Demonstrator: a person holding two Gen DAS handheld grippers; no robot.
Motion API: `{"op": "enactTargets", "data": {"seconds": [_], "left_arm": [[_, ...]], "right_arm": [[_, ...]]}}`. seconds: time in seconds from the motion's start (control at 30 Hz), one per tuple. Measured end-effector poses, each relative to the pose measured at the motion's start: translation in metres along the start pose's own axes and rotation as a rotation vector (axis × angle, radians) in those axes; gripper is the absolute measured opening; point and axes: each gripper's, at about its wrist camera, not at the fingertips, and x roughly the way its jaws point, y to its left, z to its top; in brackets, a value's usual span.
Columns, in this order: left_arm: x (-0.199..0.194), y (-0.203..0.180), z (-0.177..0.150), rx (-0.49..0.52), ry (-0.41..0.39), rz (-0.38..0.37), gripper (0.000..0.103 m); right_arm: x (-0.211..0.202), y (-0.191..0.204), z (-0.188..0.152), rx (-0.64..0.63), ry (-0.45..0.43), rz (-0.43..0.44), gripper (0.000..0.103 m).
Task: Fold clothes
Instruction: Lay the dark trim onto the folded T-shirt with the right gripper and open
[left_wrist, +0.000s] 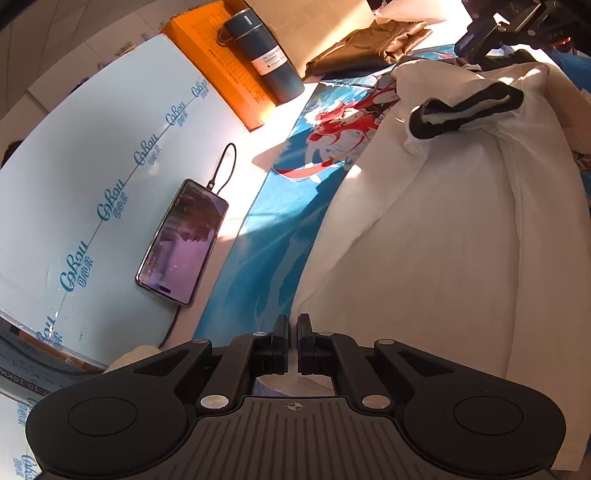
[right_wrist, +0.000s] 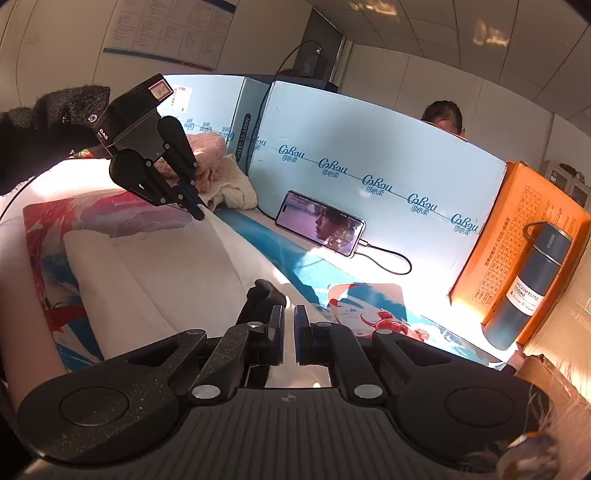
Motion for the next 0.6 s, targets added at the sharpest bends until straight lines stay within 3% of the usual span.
{"op": "enactTargets", "data": {"seconds": [0.13, 0.2, 0.23, 0.27, 0.33, 0.4, 0.43, 0.47, 0.6], "left_arm": [[0.009, -0.009, -0.013, 0.019, 0.083, 0.05, 0.012], [0.008, -0.006, -0.018, 0.007, 0.101, 0.095, 0.021], [0.005, -0.003, -0.019, -0.008, 0.096, 0.122, 0.026], [0.0, 0.0, -0.02, -0.025, 0.081, 0.14, 0.03], [-0.015, 0.003, -0.019, -0.065, 0.003, 0.174, 0.056], [-0.016, -0.001, -0.014, -0.078, -0.054, 0.191, 0.073], [-0.015, -0.003, -0.011, -0.081, -0.077, 0.197, 0.074], [-0.014, -0.005, -0.008, -0.085, -0.101, 0.202, 0.074], [-0.001, -0.01, 0.003, -0.105, -0.15, 0.228, 0.074]], "right_arm": [[-0.004, 0.002, -0.011, 0.057, 0.027, -0.006, 0.009], [-0.009, -0.009, -0.018, 0.18, 0.011, -0.071, 0.026], [-0.012, -0.015, -0.022, 0.242, 0.003, -0.102, 0.042], [-0.014, -0.021, -0.026, 0.308, -0.011, -0.122, 0.047], [-0.021, -0.03, -0.031, 0.402, -0.047, -0.151, 0.05], [-0.027, -0.031, -0.033, 0.442, -0.078, -0.162, 0.051], [-0.03, -0.031, -0.034, 0.457, -0.093, -0.166, 0.057], [-0.028, -0.023, -0.032, 0.408, -0.097, -0.144, 0.068], [0.007, 0.008, -0.017, 0.231, -0.018, -0.08, 0.07]]}}
